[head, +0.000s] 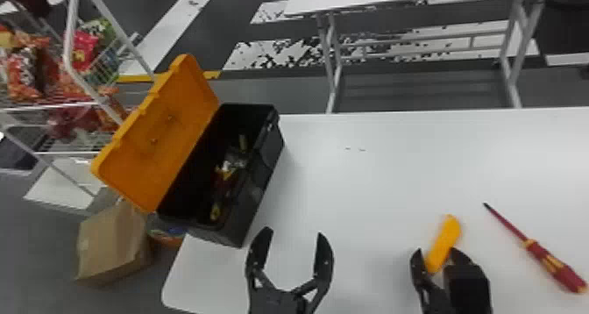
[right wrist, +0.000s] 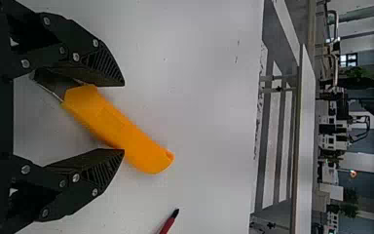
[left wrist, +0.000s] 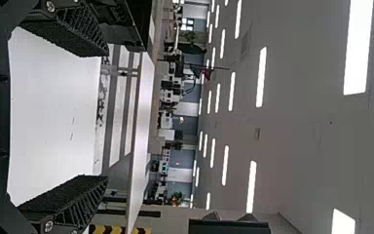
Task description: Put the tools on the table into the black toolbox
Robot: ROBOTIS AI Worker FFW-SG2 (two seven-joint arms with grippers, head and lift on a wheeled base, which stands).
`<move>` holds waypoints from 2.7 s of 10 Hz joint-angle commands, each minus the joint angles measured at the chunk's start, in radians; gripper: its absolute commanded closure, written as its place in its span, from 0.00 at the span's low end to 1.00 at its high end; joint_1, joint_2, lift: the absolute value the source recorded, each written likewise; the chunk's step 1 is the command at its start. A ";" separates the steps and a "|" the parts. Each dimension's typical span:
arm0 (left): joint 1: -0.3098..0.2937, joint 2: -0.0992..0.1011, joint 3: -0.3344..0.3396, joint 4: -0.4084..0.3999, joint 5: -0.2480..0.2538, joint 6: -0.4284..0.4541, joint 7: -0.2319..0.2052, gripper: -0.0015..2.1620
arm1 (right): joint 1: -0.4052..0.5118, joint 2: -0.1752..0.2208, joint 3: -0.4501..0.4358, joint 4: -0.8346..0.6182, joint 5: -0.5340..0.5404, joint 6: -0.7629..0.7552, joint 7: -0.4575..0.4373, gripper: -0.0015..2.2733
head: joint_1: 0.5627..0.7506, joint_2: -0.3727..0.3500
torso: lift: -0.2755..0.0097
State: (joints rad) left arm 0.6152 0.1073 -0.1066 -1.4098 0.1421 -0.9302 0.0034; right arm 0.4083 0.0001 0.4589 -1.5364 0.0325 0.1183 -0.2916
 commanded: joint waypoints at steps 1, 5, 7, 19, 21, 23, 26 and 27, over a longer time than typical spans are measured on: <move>0.000 0.000 0.001 0.002 0.001 0.000 0.000 0.05 | 0.000 0.001 -0.002 -0.002 0.004 0.007 -0.001 0.61 | 0.70 0.99 | 0.70; 0.002 0.000 0.001 -0.003 -0.001 -0.003 0.000 0.05 | 0.015 0.001 -0.025 -0.036 0.030 0.047 0.026 0.98 | 0.70 0.99 | 0.70; 0.012 -0.001 0.002 -0.041 -0.010 -0.006 -0.017 0.04 | 0.047 0.001 -0.052 -0.079 0.069 -0.021 0.066 0.98 | 0.70 0.98 | 0.70; 0.003 -0.006 0.031 -0.388 0.244 0.742 -0.387 0.04 | 0.191 -0.072 0.064 -0.283 0.264 -0.153 0.106 0.98 | 0.70 0.89 | 0.70; -0.014 -0.011 0.045 -0.417 0.274 0.862 -0.404 0.04 | 0.193 -0.081 0.080 -0.284 0.274 -0.162 0.106 0.98 | 0.70 0.90 | 0.70; -0.043 -0.011 0.070 -0.434 0.332 1.019 -0.439 0.04 | 0.193 -0.088 0.089 -0.283 0.274 -0.168 0.108 0.98 | 0.70 0.90 | 0.70; -0.068 -0.008 0.093 -0.482 0.413 1.190 -0.468 0.04 | 0.188 -0.088 0.092 -0.281 0.276 -0.165 0.117 0.98 | 0.70 0.88 | 0.70; -0.066 -0.006 0.099 -0.508 0.433 1.233 -0.473 0.04 | 0.187 -0.088 0.092 -0.278 0.274 -0.165 0.118 0.98 | 0.70 0.87 | 0.70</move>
State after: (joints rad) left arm 0.5483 0.1000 -0.0114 -1.9045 0.5644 0.2804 -0.4681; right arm 0.5959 -0.0874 0.5505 -1.8161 0.3077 -0.0467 -0.1725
